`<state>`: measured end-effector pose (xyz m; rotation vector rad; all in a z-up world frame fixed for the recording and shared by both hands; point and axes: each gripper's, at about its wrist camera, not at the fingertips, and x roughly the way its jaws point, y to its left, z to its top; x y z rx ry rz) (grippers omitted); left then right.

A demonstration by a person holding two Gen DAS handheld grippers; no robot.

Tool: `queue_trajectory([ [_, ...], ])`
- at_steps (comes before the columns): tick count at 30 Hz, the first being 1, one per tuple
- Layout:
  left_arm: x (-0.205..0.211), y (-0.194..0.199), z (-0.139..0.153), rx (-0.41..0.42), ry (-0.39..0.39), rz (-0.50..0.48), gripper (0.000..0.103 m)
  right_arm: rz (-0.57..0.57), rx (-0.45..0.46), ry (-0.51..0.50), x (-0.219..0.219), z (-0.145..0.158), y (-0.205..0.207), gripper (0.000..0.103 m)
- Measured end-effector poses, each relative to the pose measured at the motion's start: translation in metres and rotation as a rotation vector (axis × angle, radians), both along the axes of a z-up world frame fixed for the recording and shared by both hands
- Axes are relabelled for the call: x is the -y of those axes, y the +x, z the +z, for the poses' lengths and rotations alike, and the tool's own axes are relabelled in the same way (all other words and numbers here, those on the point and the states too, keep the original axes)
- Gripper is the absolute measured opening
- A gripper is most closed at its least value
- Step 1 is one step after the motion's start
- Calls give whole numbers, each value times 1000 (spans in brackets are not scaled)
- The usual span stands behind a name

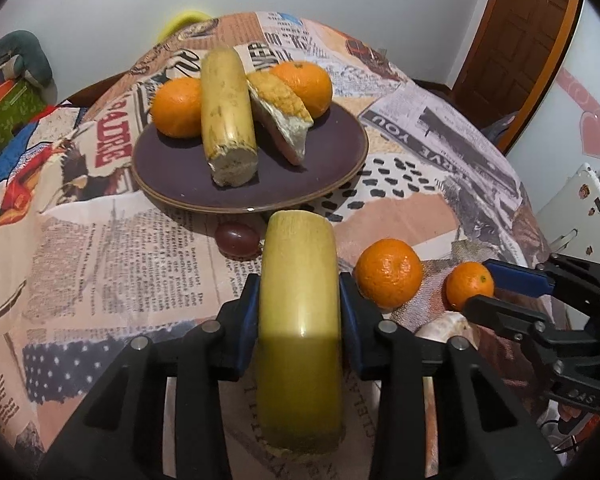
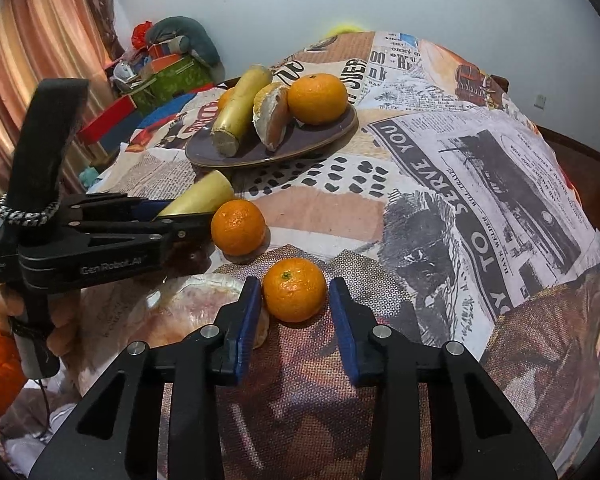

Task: Organize fruits
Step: 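Grasp a small tangerine with the right tool while the left tool lifts the stalk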

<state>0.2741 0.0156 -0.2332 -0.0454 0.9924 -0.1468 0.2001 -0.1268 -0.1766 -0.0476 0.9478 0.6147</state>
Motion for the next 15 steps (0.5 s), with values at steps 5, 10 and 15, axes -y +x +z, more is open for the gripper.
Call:
queue_trajectory([
  [5, -9, -16, 22, 51, -6, 9, 37, -1, -6, -2, -5, -2, 6, 32],
  [10, -21, -29, 35, 77, -20, 29, 37, 2, 5, -16, -9, -3, 7, 32],
  [15, -30, -38, 45, 100, -21, 41, 37, 1, 22, -21, -8, 3, 3, 31],
])
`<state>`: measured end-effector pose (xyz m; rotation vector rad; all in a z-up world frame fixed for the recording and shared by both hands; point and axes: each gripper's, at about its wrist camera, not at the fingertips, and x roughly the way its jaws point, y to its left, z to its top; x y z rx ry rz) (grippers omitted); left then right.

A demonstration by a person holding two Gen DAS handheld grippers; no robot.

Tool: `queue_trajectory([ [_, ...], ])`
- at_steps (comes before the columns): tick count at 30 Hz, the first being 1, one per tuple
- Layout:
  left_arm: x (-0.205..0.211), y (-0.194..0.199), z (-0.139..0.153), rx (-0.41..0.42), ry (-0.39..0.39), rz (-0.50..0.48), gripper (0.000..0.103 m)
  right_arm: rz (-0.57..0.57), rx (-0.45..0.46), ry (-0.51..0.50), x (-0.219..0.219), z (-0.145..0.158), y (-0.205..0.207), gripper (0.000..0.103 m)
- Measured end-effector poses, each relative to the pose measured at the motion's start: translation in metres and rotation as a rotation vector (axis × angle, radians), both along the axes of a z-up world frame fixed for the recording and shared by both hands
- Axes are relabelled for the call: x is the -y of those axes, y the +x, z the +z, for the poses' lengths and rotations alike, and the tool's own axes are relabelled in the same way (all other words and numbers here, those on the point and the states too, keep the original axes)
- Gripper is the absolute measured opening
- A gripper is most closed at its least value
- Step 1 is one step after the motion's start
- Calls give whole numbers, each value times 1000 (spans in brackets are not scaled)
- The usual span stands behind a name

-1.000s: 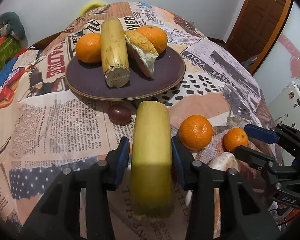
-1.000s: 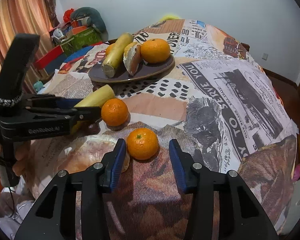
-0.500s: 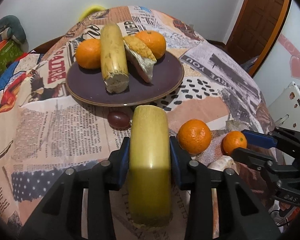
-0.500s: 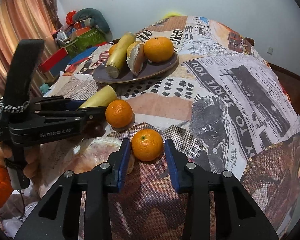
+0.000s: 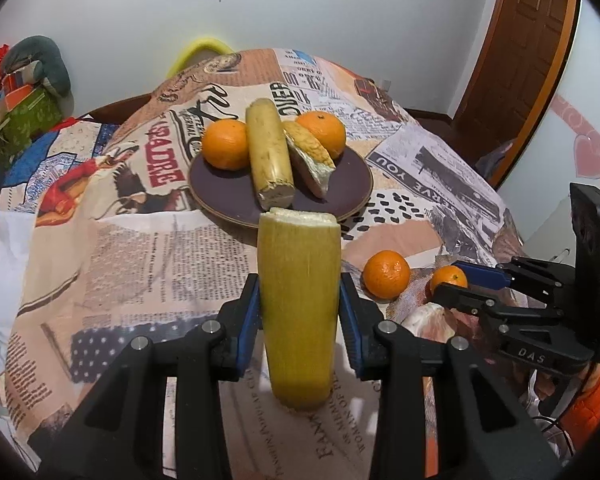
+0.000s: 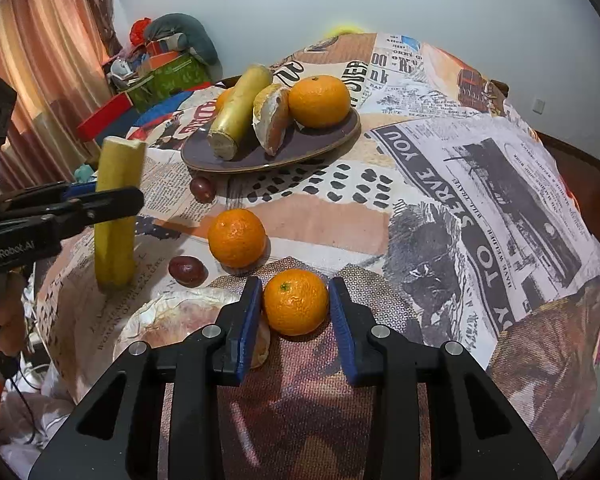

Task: Organize fruits
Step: 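Grasp a small tangerine with the right tool while the left tool lifts the stalk, then carry the stalk onto the plate with the left tool while the right tool carries the tangerine there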

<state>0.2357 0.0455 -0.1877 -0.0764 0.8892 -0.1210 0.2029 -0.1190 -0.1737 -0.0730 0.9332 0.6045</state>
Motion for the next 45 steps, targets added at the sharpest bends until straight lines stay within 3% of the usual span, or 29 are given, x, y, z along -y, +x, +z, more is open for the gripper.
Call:
queue_trajectory([
  [11, -15, -11, 29, 78, -10, 31, 37, -24, 72, 39, 1, 29, 6, 31],
  [21, -27, 7, 52, 143, -16, 57, 37, -30, 126, 77, -4, 48, 23, 31],
  [45, -50, 84, 19, 96, -7, 103, 37, -3, 137, 56, -24, 39, 79, 31],
])
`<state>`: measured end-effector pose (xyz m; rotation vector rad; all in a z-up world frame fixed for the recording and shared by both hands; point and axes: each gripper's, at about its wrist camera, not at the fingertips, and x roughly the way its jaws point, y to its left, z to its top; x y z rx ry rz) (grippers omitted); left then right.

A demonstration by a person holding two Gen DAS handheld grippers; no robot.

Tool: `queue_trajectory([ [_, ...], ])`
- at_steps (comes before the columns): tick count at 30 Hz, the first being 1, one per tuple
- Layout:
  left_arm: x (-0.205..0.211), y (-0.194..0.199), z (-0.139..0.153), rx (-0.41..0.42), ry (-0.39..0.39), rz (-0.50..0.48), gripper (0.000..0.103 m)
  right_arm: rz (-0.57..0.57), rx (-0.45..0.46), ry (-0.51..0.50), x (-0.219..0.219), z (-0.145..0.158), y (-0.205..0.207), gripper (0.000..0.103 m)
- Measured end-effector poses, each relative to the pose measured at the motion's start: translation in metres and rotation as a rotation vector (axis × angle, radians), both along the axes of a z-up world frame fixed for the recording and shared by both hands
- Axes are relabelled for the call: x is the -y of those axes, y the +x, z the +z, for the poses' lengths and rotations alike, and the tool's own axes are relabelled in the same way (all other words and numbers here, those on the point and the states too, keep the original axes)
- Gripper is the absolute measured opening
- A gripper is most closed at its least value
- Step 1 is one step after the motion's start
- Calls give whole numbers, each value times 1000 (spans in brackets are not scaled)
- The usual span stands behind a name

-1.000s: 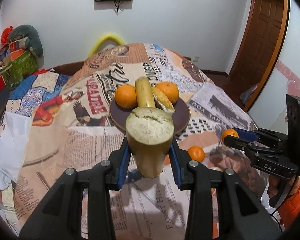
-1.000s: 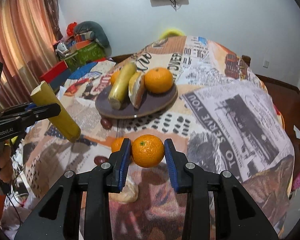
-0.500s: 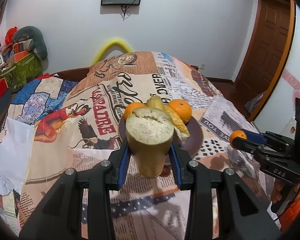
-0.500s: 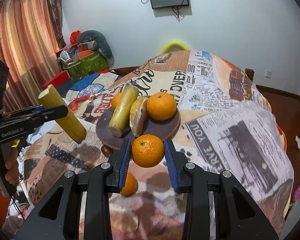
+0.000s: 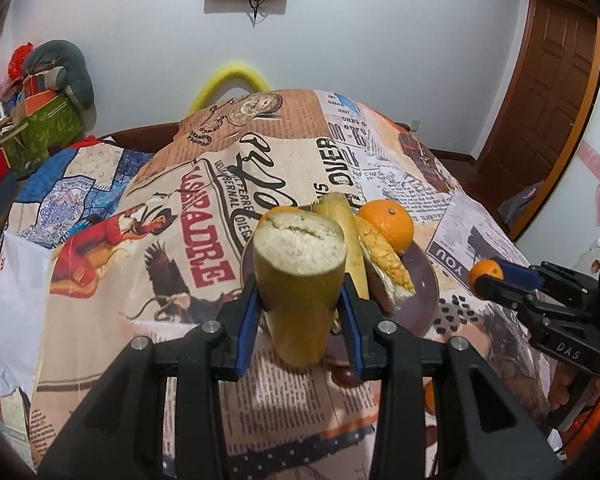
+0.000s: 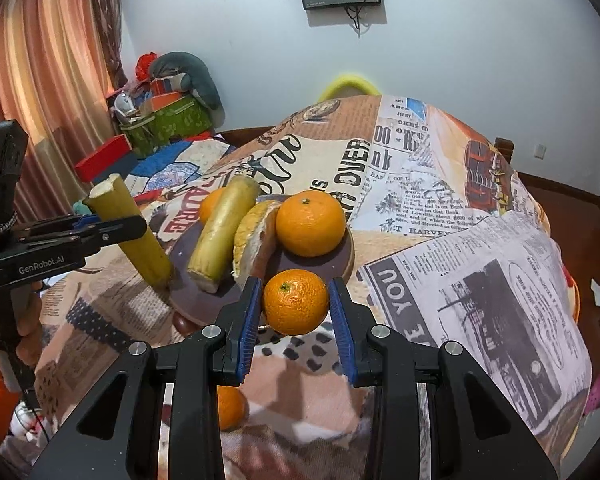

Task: Organize fruits
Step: 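Carry the stalk onto the plate with the left tool while the right tool carries the tangerine there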

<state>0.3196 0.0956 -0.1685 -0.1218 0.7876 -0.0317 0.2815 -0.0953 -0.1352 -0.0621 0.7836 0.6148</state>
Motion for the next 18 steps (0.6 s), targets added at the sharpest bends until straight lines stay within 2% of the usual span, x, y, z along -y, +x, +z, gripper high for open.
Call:
queue_trajectory([
  [14, -1, 43, -13, -19, 0, -9, 37, 38, -15, -53, -24, -12, 24, 31],
  [18, -3, 53, -19, -32, -28, -5, 37, 46, -41, -59, -30, -20, 32, 31],
])
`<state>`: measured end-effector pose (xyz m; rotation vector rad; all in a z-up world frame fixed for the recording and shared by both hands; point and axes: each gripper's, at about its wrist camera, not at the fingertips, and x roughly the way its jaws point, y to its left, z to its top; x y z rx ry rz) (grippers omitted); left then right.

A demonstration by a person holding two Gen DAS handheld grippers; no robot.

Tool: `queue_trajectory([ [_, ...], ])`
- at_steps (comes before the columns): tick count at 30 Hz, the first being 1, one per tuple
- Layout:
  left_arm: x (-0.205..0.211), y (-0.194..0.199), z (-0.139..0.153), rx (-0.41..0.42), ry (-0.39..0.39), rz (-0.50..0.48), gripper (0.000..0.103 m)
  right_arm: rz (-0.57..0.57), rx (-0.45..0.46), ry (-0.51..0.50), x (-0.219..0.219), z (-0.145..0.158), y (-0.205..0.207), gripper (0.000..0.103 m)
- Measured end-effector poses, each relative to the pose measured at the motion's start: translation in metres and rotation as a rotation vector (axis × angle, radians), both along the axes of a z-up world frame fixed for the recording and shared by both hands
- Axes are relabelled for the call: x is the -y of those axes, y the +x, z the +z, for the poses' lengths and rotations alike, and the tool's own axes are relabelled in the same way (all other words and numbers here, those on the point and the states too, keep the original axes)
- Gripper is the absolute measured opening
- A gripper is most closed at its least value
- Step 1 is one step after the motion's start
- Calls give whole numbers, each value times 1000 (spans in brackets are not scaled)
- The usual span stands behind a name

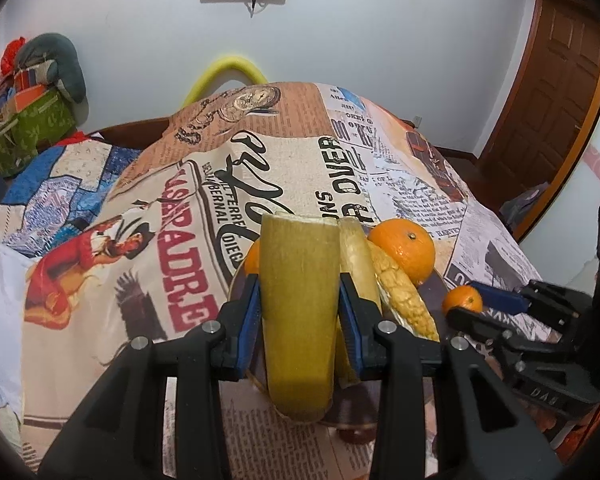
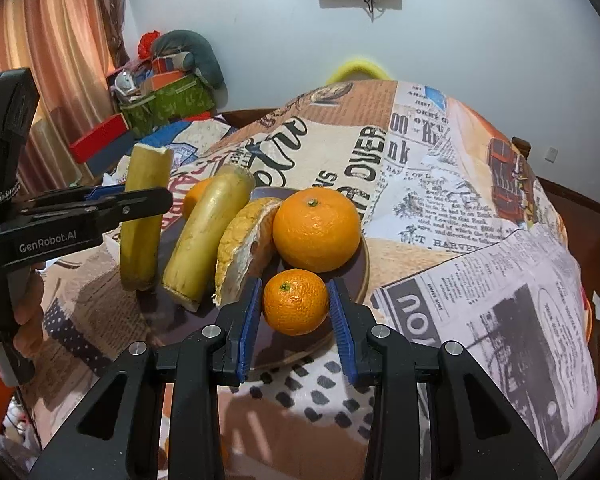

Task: Organize fruits
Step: 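Carry the stalk onto the plate with the left tool while the right tool carries the tangerine there, then open both tools on the plate and withdraw them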

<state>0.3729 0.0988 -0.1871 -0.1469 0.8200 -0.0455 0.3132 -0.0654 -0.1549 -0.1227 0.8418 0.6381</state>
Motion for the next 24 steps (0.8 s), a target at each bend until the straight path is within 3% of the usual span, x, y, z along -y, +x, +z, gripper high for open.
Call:
queue_trajectory([
  [9, 0, 6, -7, -18, -6, -9, 38, -13, -31, -6, -3, -9, 7, 32],
  [13, -2, 2, -5, -22, -12, -7, 40, -28, -25, 1, 0, -6, 4, 47],
  [24, -2, -39, 13, -6, 26, -10, 40, -24, 18, -2, 8, 18, -21, 47],
])
